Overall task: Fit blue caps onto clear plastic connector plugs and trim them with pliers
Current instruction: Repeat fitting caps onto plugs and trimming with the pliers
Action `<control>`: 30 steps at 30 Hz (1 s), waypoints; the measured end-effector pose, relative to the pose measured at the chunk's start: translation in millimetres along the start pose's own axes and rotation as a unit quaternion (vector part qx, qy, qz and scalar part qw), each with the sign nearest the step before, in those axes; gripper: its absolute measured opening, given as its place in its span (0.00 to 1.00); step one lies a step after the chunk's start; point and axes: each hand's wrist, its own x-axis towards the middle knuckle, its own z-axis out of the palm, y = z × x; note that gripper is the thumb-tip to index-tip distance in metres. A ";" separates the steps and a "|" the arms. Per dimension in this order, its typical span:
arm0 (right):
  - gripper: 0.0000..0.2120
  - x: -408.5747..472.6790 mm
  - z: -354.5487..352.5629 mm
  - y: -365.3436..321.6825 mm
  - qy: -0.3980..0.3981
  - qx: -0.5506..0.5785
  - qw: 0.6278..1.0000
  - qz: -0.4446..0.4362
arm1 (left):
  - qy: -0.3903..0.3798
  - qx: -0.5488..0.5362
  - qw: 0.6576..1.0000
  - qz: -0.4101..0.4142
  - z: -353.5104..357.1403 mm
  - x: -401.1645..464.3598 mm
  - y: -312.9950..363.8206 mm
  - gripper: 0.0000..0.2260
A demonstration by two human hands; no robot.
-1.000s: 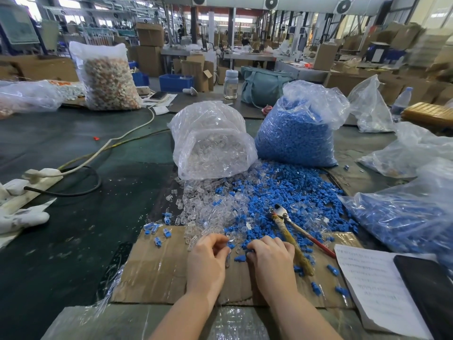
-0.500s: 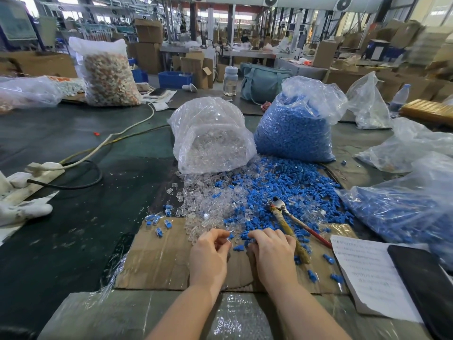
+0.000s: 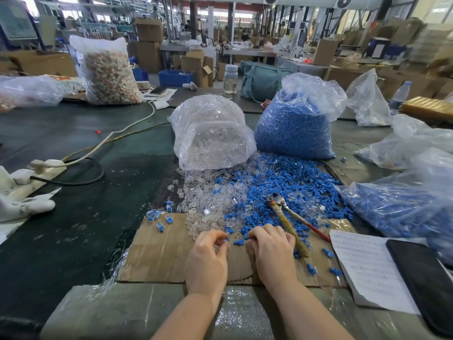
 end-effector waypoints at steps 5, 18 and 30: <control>0.08 0.2 -0.4 0.0 0.006 0.004 1.000 -0.004 | -0.004 0.004 1.000 -0.019 -0.1 -0.1 -0.9 0.06; 0.06 -1.3 -2.7 -7.8 0.006 0.048 0.997 -0.065 | 0.009 -0.038 0.999 -0.024 -4.6 6.9 -5.3 0.10; 0.08 -1.4 -3.6 -11.1 -0.007 0.114 0.991 -0.073 | -0.013 0.020 0.999 0.032 -11.4 7.0 -19.5 0.12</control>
